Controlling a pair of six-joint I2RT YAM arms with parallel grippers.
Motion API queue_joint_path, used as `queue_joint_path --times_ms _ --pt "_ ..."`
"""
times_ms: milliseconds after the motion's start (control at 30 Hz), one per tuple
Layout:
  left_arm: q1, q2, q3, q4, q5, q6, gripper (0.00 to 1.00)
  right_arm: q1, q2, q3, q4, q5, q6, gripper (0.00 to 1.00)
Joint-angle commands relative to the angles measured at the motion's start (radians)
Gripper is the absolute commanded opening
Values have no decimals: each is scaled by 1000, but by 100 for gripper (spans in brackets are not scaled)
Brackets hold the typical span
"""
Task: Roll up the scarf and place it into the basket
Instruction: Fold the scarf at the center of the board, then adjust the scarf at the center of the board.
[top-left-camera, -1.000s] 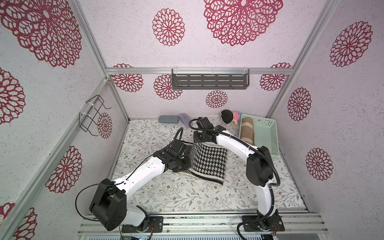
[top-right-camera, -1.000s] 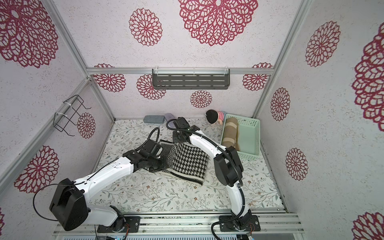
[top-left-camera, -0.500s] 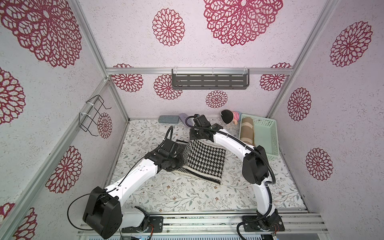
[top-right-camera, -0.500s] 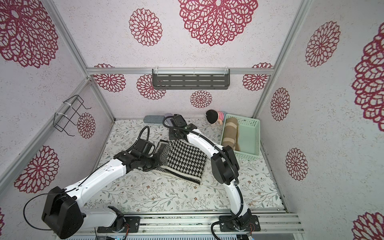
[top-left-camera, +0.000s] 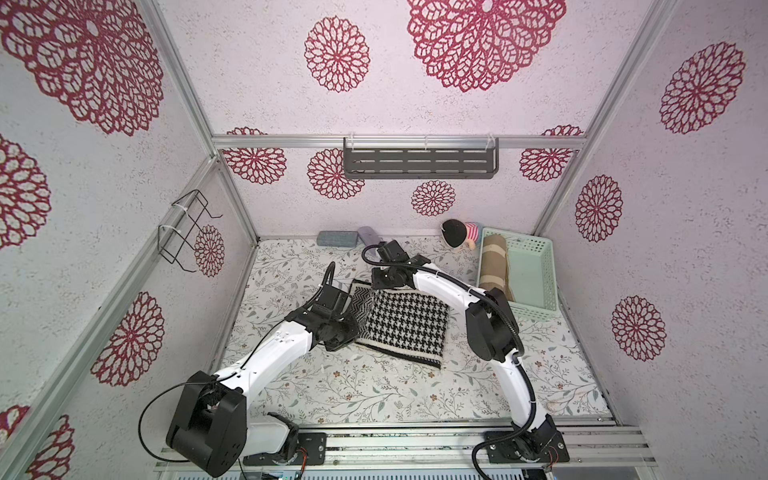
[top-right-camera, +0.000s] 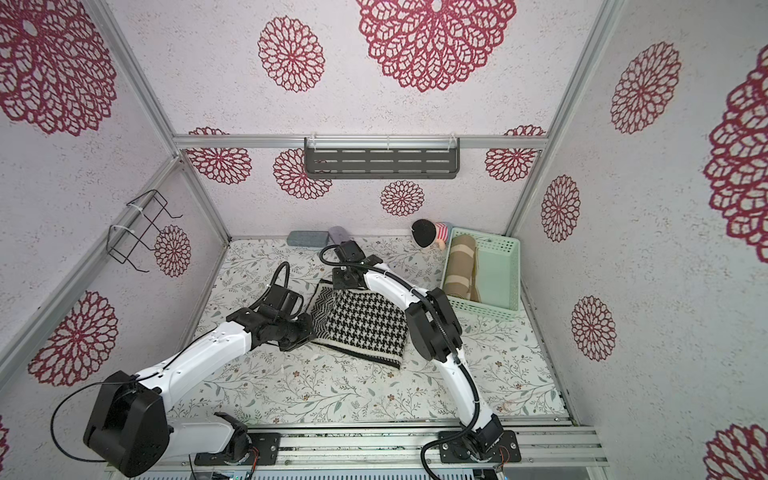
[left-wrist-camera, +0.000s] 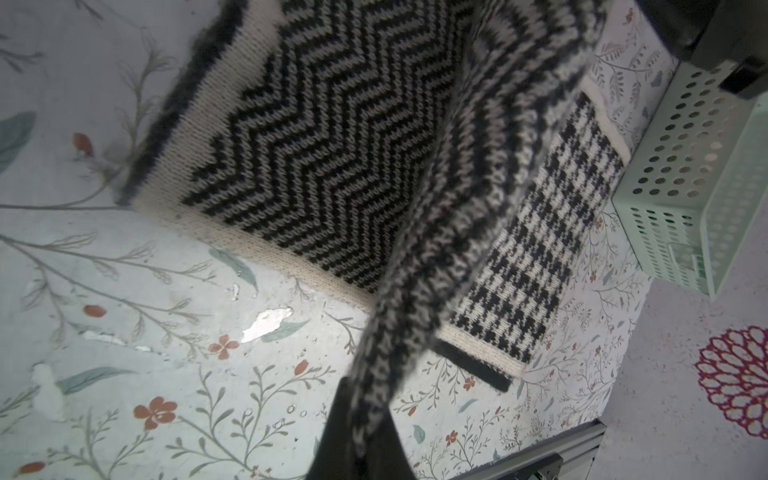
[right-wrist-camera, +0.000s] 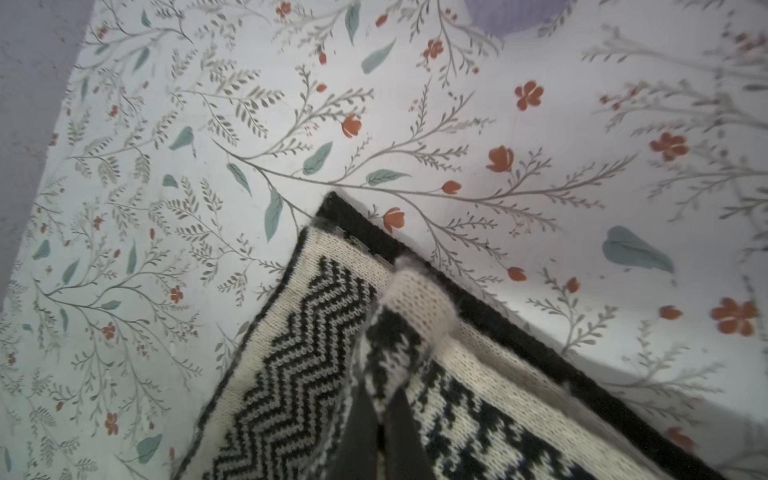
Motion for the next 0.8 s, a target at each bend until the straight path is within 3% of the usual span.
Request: queue_joint_path --times_ms 0,133,200,400,600,767 --pt "34 44 -40 50 -33 -28 19 -6 12 51 91 -10 20 13" --pt "51 124 -55 127 -83 -39 36 -6 64 86 137 -46 53 34" --pt "57 161 -63 152 -107 -57 38 -7 87 125 132 -63 64 44" --pt "85 182 -101 196 -152 -108 38 -9 66 171 74 -48 44 60" --pt "113 107 -117 150 -176 -134 48 -13 -47 117 -74 56 3 62" --pt "82 16 -4 107 -191 -102 51 -14 -267 -173 -81 219 -16 62"
